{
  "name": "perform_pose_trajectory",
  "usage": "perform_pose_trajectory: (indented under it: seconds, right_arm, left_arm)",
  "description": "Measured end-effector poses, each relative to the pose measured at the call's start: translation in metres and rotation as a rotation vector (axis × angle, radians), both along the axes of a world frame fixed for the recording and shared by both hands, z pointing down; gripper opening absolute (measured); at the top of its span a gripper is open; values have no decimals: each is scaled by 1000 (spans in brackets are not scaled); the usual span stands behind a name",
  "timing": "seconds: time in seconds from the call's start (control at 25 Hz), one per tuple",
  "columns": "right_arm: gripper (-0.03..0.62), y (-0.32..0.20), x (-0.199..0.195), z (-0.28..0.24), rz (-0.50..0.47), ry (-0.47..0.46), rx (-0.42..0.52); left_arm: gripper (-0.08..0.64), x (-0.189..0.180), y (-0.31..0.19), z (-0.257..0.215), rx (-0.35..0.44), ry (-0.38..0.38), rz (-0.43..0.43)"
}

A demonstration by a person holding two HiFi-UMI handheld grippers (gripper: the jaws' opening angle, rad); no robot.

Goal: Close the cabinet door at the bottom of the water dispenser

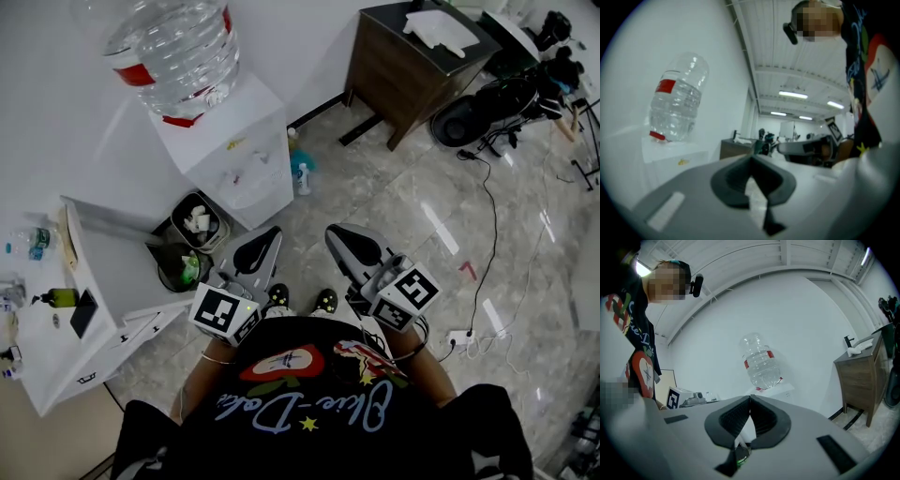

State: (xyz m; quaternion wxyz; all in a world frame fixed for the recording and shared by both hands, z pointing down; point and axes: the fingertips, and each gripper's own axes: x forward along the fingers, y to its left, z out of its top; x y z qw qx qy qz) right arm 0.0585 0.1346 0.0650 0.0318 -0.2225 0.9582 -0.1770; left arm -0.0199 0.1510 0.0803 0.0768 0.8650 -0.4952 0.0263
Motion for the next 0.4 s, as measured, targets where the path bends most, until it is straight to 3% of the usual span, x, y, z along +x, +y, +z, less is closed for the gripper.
perform_pose_trajectory:
  seconds: [0.4]
  right_arm:
    - [15,-8,-6,-2,-14,-1,-6]
  left_arm:
    - [-2,-8,-6,-3,-5,29,-20]
